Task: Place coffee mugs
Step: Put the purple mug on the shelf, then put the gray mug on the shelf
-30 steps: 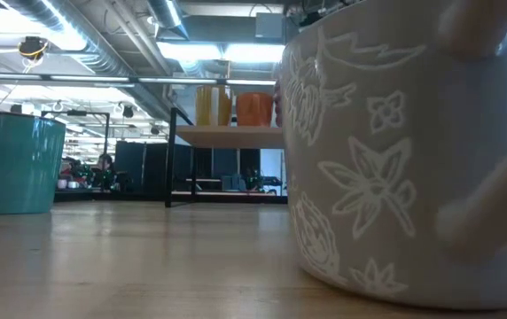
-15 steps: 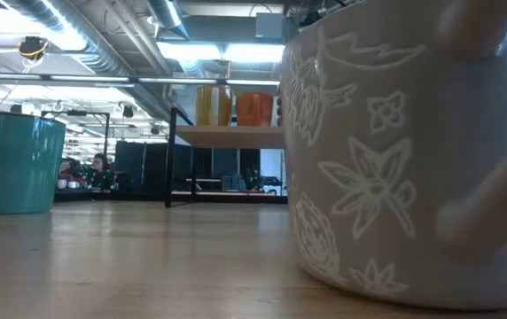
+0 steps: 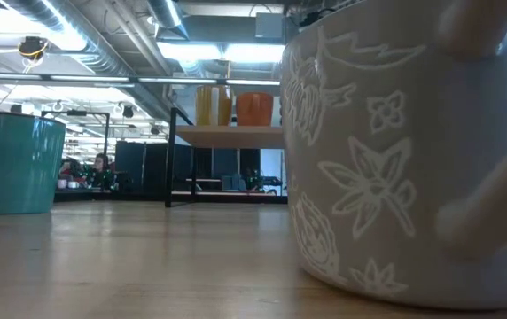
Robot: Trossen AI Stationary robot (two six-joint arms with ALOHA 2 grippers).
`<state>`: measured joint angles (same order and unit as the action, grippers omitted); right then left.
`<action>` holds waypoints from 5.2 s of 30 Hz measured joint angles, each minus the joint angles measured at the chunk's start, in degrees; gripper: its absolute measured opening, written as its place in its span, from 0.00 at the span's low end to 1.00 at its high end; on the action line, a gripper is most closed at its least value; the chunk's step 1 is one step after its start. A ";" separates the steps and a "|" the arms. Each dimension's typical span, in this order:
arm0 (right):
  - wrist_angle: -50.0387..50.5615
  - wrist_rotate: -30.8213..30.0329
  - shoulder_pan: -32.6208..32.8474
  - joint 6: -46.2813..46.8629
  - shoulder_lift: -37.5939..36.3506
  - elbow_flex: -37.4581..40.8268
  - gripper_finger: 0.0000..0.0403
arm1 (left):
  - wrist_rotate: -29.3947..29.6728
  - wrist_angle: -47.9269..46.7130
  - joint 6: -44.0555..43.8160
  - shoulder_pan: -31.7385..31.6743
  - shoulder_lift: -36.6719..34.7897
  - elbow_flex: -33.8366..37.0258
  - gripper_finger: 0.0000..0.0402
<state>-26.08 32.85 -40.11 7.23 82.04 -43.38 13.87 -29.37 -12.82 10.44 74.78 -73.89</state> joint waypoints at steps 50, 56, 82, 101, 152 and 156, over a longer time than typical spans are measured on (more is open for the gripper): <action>16.69 -7.52 0.69 -5.85 -9.70 -0.11 0.42 | 0.42 0.58 0.39 -0.04 0.00 0.00 0.30; 19.65 -20.34 0.71 -7.32 -12.67 -0.11 0.42 | 0.42 0.56 0.42 -0.04 0.00 0.00 0.30; 14.16 -36.74 0.32 -9.01 -4.05 -3.38 0.42 | 0.42 0.56 0.40 -0.04 0.00 0.00 0.30; 47.63 -6.17 14.89 6.94 -25.68 -11.06 0.42 | 0.11 0.55 0.99 0.43 0.19 0.00 0.30; 15.71 -57.63 90.35 42.05 25.66 -17.02 0.42 | 2.67 1.58 -12.07 23.02 6.60 0.02 0.30; 14.06 -60.80 90.35 42.02 28.60 -17.42 0.42 | 2.60 1.82 -12.09 23.02 6.60 0.02 0.30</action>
<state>-12.02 -27.94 50.24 49.25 110.64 -60.80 16.47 -27.55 -24.91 33.45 81.38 -73.87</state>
